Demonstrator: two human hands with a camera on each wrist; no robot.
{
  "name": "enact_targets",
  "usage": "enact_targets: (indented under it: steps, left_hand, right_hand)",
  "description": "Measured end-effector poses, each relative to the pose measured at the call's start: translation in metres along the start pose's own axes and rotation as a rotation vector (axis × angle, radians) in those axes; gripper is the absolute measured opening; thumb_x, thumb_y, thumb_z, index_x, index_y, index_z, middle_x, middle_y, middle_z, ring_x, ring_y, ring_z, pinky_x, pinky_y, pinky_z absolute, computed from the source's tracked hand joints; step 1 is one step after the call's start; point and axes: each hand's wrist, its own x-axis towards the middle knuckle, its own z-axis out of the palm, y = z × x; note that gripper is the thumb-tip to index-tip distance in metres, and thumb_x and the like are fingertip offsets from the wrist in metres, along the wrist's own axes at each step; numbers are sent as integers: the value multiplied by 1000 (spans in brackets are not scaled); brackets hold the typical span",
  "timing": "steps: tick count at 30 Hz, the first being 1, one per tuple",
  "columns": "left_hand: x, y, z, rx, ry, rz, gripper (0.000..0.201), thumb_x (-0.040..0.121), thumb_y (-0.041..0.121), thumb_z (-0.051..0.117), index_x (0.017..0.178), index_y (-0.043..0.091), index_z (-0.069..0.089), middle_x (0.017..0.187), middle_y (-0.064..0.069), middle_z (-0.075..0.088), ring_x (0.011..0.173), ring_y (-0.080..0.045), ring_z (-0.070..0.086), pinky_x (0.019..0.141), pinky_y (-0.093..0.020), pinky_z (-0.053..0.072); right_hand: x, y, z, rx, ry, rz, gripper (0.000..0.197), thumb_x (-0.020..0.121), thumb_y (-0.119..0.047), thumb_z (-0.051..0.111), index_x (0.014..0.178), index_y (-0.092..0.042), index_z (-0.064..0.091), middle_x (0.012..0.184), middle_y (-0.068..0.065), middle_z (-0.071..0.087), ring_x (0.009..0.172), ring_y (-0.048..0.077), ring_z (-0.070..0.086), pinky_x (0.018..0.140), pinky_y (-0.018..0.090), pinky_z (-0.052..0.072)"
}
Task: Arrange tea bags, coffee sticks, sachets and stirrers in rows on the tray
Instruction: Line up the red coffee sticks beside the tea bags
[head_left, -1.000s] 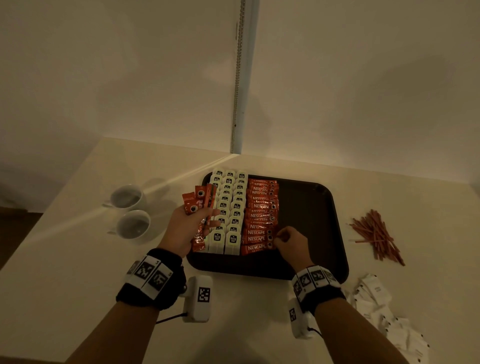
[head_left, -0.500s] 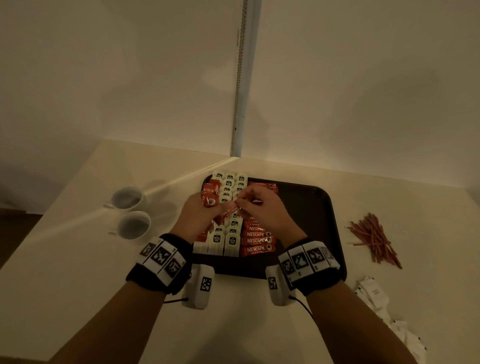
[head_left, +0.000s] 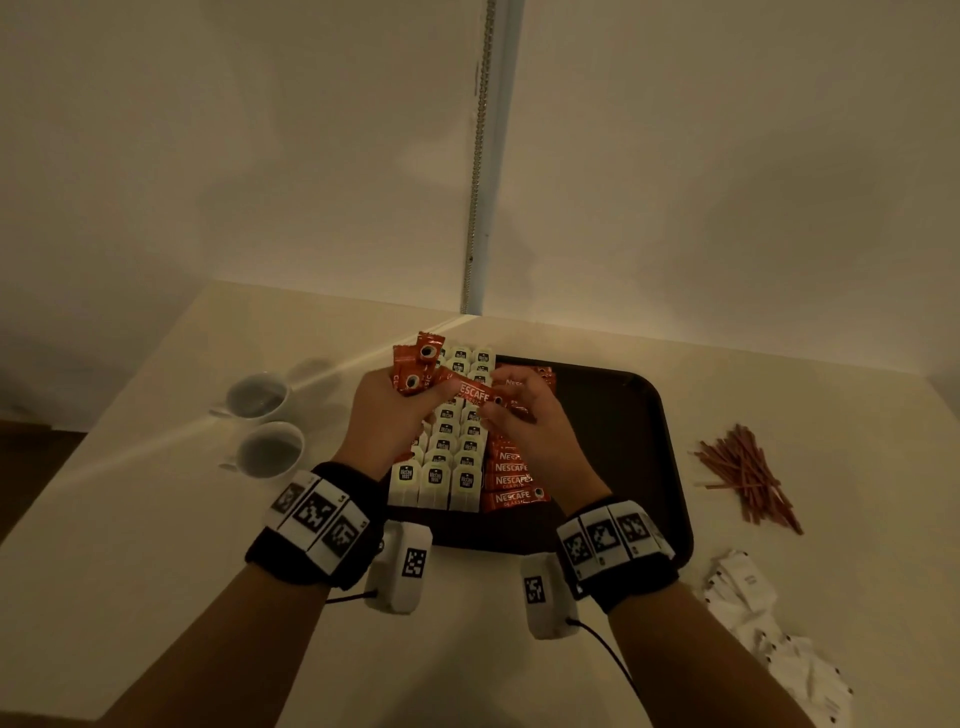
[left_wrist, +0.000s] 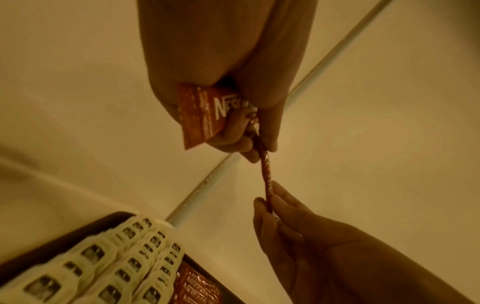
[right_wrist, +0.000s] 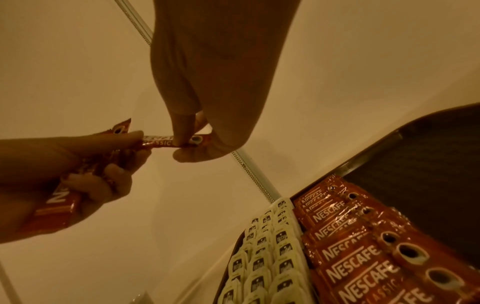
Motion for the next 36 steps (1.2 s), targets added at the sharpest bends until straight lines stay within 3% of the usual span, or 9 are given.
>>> enact_targets:
  steps: [3,5,10,13,15,23,28,32,36]
  left_hand:
    - [0,6,1,62,26,78,9,78,24,77,73,19,70,62,-7,66,55,-19,62,65,-35,52]
    - [-2,9,3,96,27,108,11,78,24,77,71,21,68,63,-7,67,60,-21,65,68,-35,53]
    - [-5,12,5,139,21,141,14,77,26,78,69,22,66,57,3,63,54,-11,60,63,-27,50]
    - [-8,15,3,189,14,174,16,76,28,78,67,26,65,55,9,61,55,-6,59,60,-22,45]
    - [-8,16,3,210,-1,183,16,76,29,77,68,22,66,56,7,62,56,-7,59,60,-21,45]
    - [-7,13,2,182,-34,148,13,76,27,78,72,27,65,52,11,64,47,-2,60,51,-13,47]
    - [-9,2,-2,2,8,-2,9,79,20,75,78,14,68,59,1,66,41,-4,55,44,-17,45]
    - [-9,-9,1,-119,31,-91,9,81,18,73,81,11,68,75,-14,69,43,-6,53,42,-18,41]
    - [-10,-12,1,-161,-24,-117,8,83,21,71,84,13,68,81,-9,72,46,-7,54,43,-17,41]
  right_hand:
    - [-5,-3,4,-37,-37,-22,29,88,-10,61,115,-20,58,110,-10,58,100,8,61,75,16,52]
    - [-6,-4,7,-54,-51,-60,30,87,-12,62,115,-22,59,111,-11,59,99,6,60,77,19,53]
    - [-7,-7,8,-80,-80,-71,34,89,-15,60,118,-32,57,100,-14,61,83,2,59,73,22,54]
    - [-8,-6,9,-58,-78,-88,27,91,-13,56,117,-21,61,76,-16,60,64,1,52,62,17,47]
    - [-8,-5,9,-27,-68,-80,26,91,-11,56,116,-16,62,72,-14,59,60,0,51,60,18,45]
    - [-8,-7,5,189,-48,48,22,90,-5,54,106,-16,65,84,-2,63,72,7,58,68,18,51]
    - [-5,-12,-10,203,-6,114,17,87,-2,58,98,-9,67,96,7,68,76,9,66,72,19,55]
    - [-3,-15,-14,133,-38,119,20,90,0,54,102,-9,67,110,12,64,86,12,68,74,18,55]
    - [-2,-15,-24,-72,-54,103,23,92,-3,52,100,-16,68,109,5,63,93,16,65,79,25,56]
